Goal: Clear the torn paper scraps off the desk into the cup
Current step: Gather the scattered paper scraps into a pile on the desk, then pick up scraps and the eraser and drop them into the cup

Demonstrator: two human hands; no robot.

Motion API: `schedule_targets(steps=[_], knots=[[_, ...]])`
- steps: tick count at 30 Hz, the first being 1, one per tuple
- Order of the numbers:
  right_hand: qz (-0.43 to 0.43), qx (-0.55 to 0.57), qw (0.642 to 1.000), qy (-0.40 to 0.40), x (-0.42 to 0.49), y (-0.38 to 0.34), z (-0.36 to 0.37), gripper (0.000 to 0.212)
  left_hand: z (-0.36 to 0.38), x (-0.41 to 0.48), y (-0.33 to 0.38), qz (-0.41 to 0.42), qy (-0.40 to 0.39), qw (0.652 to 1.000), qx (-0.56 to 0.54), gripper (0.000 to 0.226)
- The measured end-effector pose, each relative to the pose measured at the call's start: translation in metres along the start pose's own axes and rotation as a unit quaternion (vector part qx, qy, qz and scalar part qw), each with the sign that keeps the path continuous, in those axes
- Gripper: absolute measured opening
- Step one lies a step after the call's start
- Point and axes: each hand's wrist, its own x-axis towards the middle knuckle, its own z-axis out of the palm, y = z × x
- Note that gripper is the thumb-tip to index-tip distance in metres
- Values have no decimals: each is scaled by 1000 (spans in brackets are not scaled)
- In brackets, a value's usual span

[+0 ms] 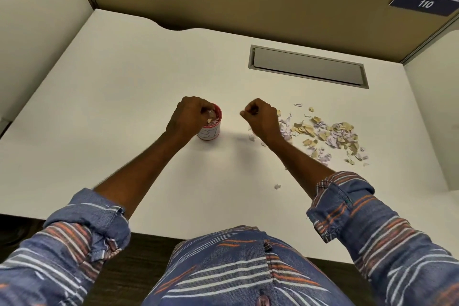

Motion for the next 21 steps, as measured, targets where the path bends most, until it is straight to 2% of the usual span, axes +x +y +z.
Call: schedule_targets(steps=[3, 6, 8, 10, 12, 15, 18, 21], knots=[[-30, -83, 996, -4, -9, 43, -22, 13, 4, -2, -1, 34, -6, 998, 43, 18], [-24, -161, 986, -25, -19, 83, -45, 35, 7, -2, -2, 44, -4, 997, 64, 20], [-3, -233, 970, -72, -26, 103, -57, 54, 9, -2, 0, 47, -3, 996, 73, 22], [-1, -288, 950, -117, -37, 117, -65, 63, 10, -5, 7, 57, 26, 997, 51, 26], [-45, -301, 943, -132, -48, 125, -69, 59, 14, -8, 19, 72, 62, 995, 0, 28], [-133, -267, 947, -117, -66, 133, -68, 35, 30, -12, 38, 103, 72, 991, -37, 22], [-153, -264, 945, -116, -75, 140, -73, 24, 60, -18, 53, 132, 20, 990, -46, 21], [-139, -263, 951, -85, -81, 152, -87, 29, 95, -23, 62, 136, -59, 989, -18, 40]])
